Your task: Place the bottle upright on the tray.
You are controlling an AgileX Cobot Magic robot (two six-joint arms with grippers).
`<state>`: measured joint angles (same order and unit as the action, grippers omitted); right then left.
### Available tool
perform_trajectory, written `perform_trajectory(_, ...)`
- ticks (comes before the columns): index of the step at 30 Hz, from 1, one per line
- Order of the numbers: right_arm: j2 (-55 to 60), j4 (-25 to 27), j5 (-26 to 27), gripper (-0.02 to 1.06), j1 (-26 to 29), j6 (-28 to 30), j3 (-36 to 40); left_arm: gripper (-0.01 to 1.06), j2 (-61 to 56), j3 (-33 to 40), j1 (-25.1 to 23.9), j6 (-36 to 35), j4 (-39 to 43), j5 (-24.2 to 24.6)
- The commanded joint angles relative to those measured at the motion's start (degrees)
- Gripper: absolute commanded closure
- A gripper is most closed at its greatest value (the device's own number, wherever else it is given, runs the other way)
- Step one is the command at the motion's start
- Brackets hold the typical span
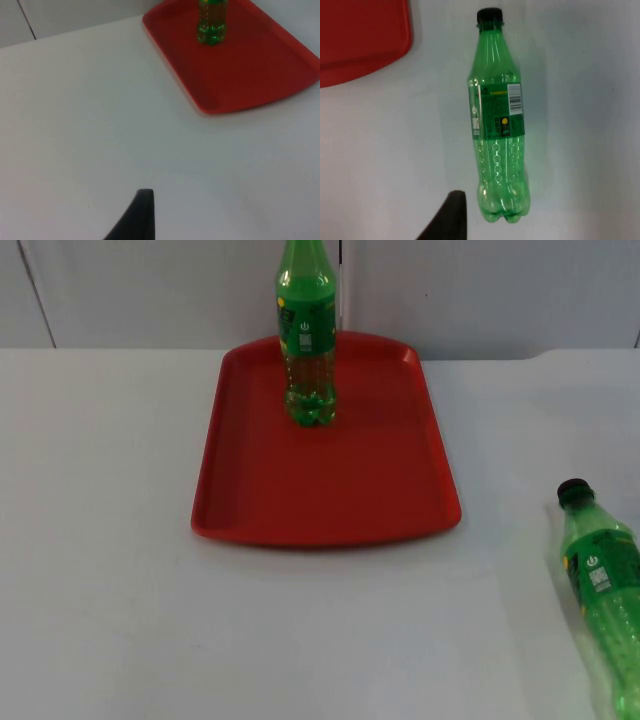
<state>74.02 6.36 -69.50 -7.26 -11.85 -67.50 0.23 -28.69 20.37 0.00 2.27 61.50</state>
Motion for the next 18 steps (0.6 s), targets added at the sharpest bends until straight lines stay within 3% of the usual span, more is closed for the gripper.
perform_trajectory(1, 2.61, -1.96, -0.47, 0.01, -2.97, -3.72, -0.43, 0.0, -0.23, 0.31, 0.18, 0.0, 0.13, 0.08)
perform_trajectory(6, 7.79, -8.69, -0.47, 0.01, -9.26, -9.77, -0.43, 0.0, -0.23, 0.31, 0.18, 0.0, 0.13, 0.08)
perform_trajectory(18, 17.7, -7.43, 6.54, 0.01, -14.15, -15.78, -0.43, 0.0, -0.23, 0.31, 0.18, 0.0, 0.13, 0.08)
